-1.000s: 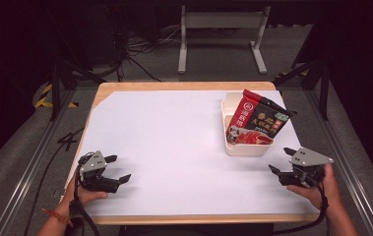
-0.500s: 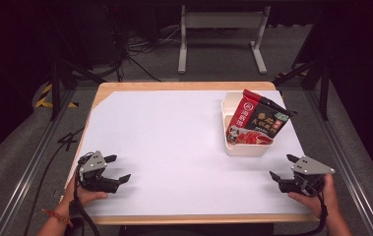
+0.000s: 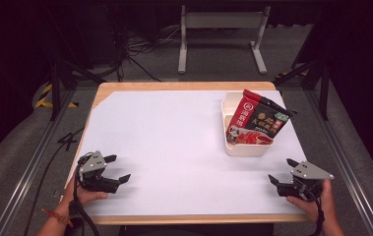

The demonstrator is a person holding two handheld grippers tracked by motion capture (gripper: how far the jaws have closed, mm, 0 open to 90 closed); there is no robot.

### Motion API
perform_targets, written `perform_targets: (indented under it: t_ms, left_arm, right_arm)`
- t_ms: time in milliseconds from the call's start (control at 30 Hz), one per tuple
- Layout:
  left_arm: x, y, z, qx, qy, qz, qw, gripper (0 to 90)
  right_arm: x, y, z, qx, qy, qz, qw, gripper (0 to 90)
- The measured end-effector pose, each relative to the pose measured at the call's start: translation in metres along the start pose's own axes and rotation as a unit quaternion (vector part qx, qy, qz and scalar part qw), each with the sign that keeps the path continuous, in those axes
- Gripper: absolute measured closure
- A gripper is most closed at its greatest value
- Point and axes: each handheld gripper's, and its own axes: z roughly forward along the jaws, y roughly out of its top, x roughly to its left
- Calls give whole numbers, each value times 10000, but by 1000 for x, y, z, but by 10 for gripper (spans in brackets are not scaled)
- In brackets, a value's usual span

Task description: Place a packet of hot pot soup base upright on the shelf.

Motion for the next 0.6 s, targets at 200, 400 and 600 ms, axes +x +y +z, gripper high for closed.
perform_targets:
  t_ms: [200, 400, 600]
  left_arm:
    - [-1, 0, 1, -2, 1, -36, 10000, 121]
    - [-1, 1, 1, 7, 35, -13, 10000, 121]
    - [1, 1, 0, 2, 94, -7, 10000, 121]
  right_arm:
    - [2, -1, -1, -74, -49, 16, 10000, 155]
    - [4, 0, -1, -85, -80, -25, 9999, 155]
    - [5, 0, 0, -86, -104, -65, 9999, 152]
